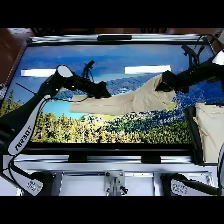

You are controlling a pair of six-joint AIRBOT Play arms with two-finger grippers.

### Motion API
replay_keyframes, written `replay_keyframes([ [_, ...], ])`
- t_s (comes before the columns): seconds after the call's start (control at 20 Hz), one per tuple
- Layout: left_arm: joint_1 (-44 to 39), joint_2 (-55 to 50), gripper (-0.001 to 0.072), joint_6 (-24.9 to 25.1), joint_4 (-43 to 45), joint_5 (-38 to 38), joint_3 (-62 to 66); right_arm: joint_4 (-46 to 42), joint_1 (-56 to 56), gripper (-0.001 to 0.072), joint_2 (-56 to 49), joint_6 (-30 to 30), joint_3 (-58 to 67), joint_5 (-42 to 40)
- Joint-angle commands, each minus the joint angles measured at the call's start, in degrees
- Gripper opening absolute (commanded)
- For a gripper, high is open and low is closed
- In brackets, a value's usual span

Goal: Fold the shirts.

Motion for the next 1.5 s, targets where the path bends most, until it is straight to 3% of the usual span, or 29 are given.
replay_keyframes([
  [0.0,-6.8,-0.3,0.0034,-1.4,-0.1,7.5,0.0,-0.4,0.0,0.0061,5.4,2.6,0.0,5.0],
  [0.3,-15.3,-5.9,0.0034,-4.2,-0.8,9.9,0.0,-3.7,0.0,0.0060,10.8,5.6,0.0,8.2],
  [0.55,-19.3,-9.3,0.0034,-2.9,-12.2,20.2,0.1,-3.5,0.1,0.0061,11.7,7.4,0.0,10.5],
  [0.7,-18.6,-9.7,0.0032,-0.7,-13.0,17.4,0.1,-3.8,0.1,0.0061,11.7,8.6,0.0,8.6],
  [0.85,-13.6,-5.3,0.0032,-0.6,-7.8,14.4,0.1,-4.2,0.1,0.0060,10.9,9.5,0.0,6.1],
  [1.1,-1.1,10.9,0.0032,-0.6,7.4,8.0,0.1,-6.3,4.7,0.0060,4.3,10.4,0.0,1.4],
  [1.45,16.7,31.6,0.0033,-0.6,8.4,7.5,0.0,-6.2,22.2,0.0060,-8.8,12.6,0.0,-14.3],
])
